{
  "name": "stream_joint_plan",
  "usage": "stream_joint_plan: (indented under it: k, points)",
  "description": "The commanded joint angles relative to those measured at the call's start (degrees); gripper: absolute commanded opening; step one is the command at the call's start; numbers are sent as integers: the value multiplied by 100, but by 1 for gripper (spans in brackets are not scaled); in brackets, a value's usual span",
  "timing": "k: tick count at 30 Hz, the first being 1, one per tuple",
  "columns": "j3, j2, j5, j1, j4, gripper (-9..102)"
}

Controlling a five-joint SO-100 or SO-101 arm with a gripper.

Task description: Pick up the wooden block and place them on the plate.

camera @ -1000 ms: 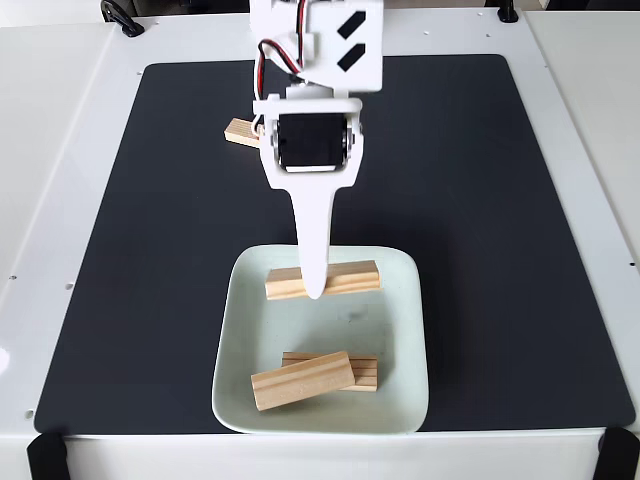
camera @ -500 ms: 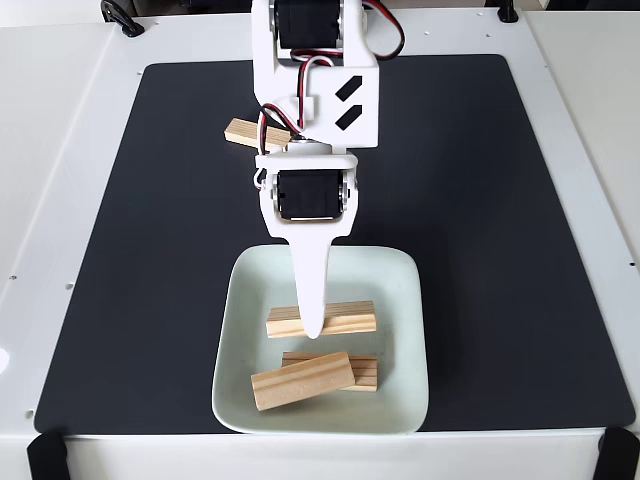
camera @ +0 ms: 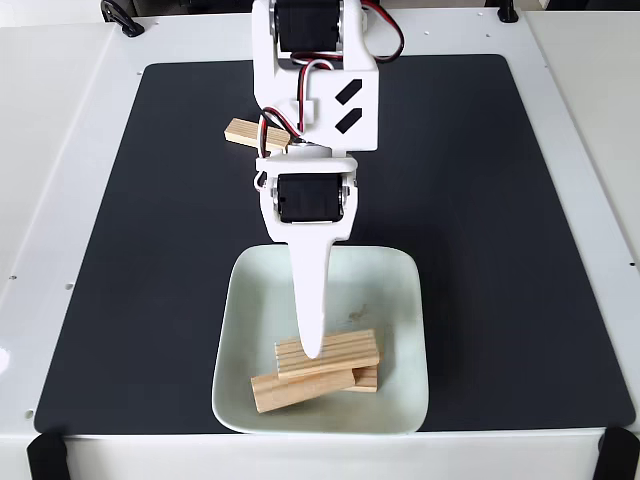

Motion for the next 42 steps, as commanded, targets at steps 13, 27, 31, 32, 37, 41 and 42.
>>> stream_joint_plan:
  k: [13,27,31,32,37,41,42]
  points:
    - [105,984,44,18,290,38]
    - [4034,4535,53,97,1178,1]
    - [5379,5537,53,176,1160,0]
    - [5678,5757,53,185,1160,0]
    - [6970,6706,53,202,1160,0]
    - [7840,7321,53,422,1160,0]
    - [8068,7462,53,466,1160,0]
